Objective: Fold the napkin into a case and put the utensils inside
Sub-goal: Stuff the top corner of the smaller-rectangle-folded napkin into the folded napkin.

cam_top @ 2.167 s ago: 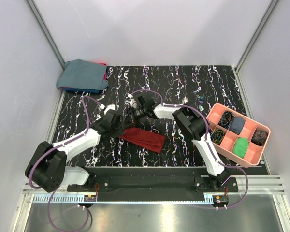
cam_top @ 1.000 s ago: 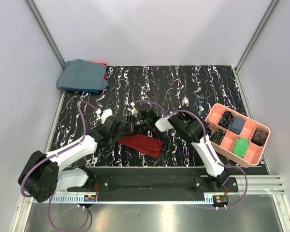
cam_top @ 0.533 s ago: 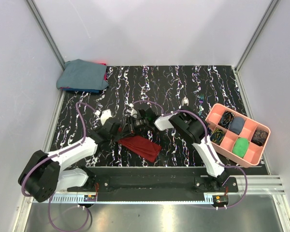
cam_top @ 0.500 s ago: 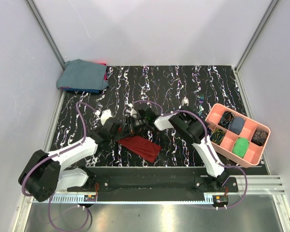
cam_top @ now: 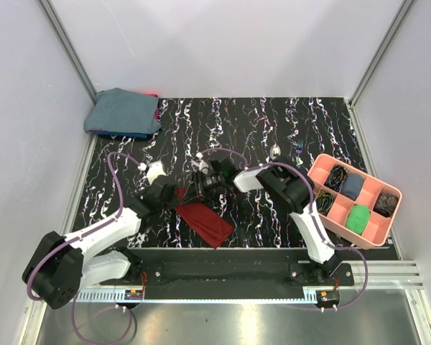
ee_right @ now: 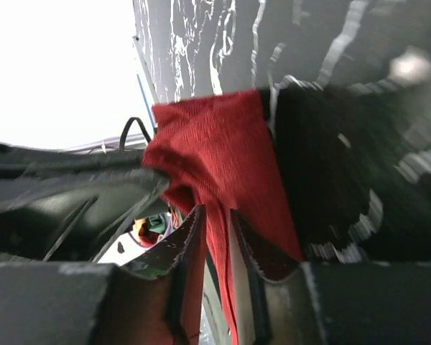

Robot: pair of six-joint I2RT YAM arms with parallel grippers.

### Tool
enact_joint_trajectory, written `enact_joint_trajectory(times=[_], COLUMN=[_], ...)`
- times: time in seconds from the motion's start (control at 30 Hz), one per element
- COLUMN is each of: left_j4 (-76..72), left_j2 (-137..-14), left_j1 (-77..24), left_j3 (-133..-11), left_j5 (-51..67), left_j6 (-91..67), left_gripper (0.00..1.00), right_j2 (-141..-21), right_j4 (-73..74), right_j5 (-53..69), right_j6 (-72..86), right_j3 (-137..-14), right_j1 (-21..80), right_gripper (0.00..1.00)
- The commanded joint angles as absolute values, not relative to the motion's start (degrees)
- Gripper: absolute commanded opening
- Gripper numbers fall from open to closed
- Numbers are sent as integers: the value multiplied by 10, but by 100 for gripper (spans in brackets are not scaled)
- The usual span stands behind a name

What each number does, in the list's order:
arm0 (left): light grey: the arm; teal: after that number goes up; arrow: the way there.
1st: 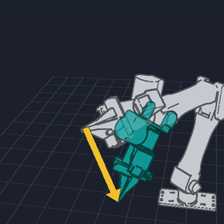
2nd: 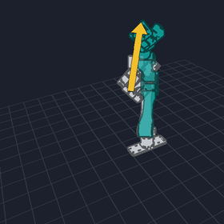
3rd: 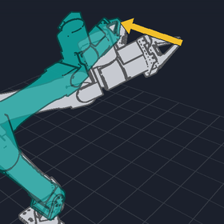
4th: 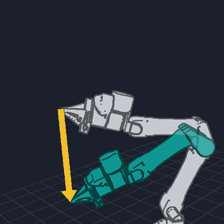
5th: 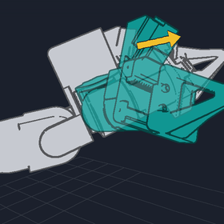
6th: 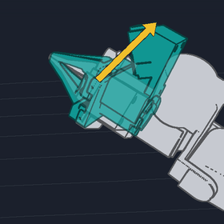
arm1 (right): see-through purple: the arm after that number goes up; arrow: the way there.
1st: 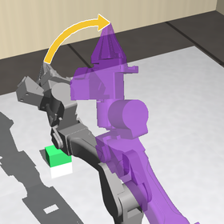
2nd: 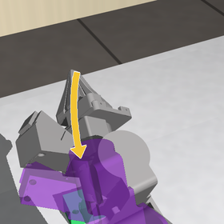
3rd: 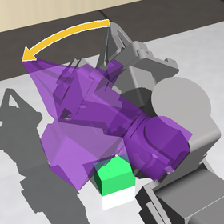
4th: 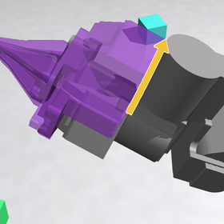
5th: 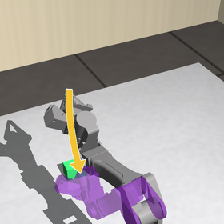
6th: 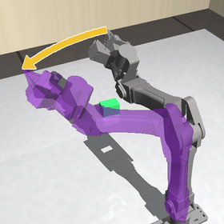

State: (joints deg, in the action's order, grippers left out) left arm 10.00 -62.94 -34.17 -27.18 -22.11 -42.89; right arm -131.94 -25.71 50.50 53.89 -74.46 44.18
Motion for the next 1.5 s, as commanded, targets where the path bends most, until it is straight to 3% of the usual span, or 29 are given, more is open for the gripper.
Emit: enact_joint_trajectory(times=[0.0,0.2,0.33,0.57,0.93,1.27,1.47], left_j4=[22,-14,-21,-40,-51,-132,-163], left_j2=[-625,-624,-623,-636,-628,-648,-640], left_j1=[-342,-342,-342,-342,-342,-342,-341], left_j3=[-261,-250,-249,-250,-243,-217,-207], left_j5=[-210,-189,-188,-174,-175,-138,-117], left_j6=[-398,-377,-377,-379,-383,-356,-321], left_gripper=[0,0,0,0,0,0,0], right_j2=[-1252,-1245,-1268,-1305,-1314,-1349,-1349], right_j4=[-230,-219,-213,-210,-243,-393,-316], right_j5=[509,501,497,496,492,515,519], right_j6=[514,510,512,519,545,659,608], right_j3=[-733,-735,-763,-809,-788,-772,-780], right_j1=[418,409,407,408,415,453,458], right_gripper=[35,35,20,6,1,1,1])
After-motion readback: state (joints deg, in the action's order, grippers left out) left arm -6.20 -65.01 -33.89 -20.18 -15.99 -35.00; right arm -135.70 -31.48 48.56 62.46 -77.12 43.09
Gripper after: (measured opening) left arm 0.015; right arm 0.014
